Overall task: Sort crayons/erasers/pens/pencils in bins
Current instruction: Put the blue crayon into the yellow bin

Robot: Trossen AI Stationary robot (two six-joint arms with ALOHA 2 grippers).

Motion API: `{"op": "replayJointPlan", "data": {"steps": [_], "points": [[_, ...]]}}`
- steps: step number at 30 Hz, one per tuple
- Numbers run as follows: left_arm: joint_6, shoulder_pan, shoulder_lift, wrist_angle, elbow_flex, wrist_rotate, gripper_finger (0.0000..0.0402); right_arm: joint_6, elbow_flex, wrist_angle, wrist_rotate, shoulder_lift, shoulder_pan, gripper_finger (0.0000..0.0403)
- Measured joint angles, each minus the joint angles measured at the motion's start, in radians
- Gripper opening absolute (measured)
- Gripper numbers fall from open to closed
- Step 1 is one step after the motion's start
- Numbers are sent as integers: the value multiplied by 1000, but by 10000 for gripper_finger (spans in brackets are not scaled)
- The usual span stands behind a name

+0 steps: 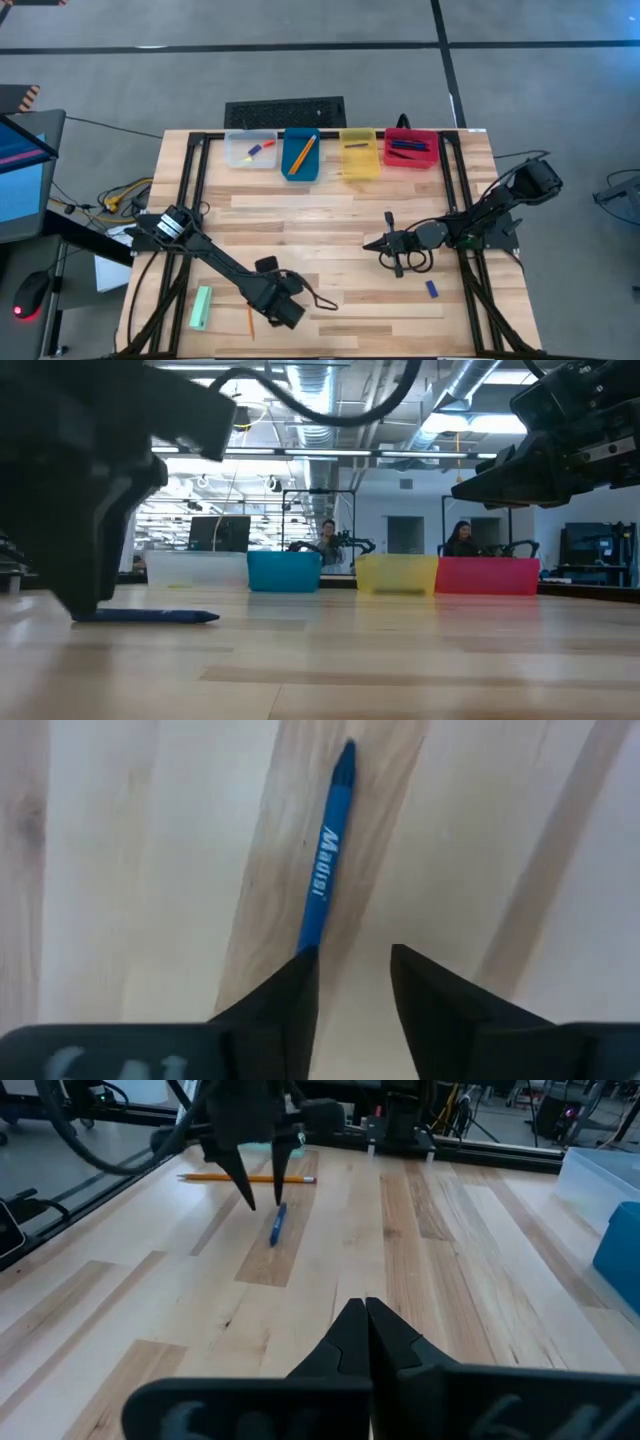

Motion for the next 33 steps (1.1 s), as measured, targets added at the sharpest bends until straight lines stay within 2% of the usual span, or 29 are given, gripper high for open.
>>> {"op": "replayJointPlan", "data": {"steps": [10,25,28,33], "points": [[111,27,-2,-13,-36,-51,138,0,0,-1,-2,0,0,2],[190,41,-15,66,-111,-27,136,7,0,-3,-8,0,0,2],[190,41,-13,67,-111,-15,123,7,0,-4,-8,0,0,2],[185,41,-11,78,-111,14,75,7,0,-3,-8,0,0,2]]}}
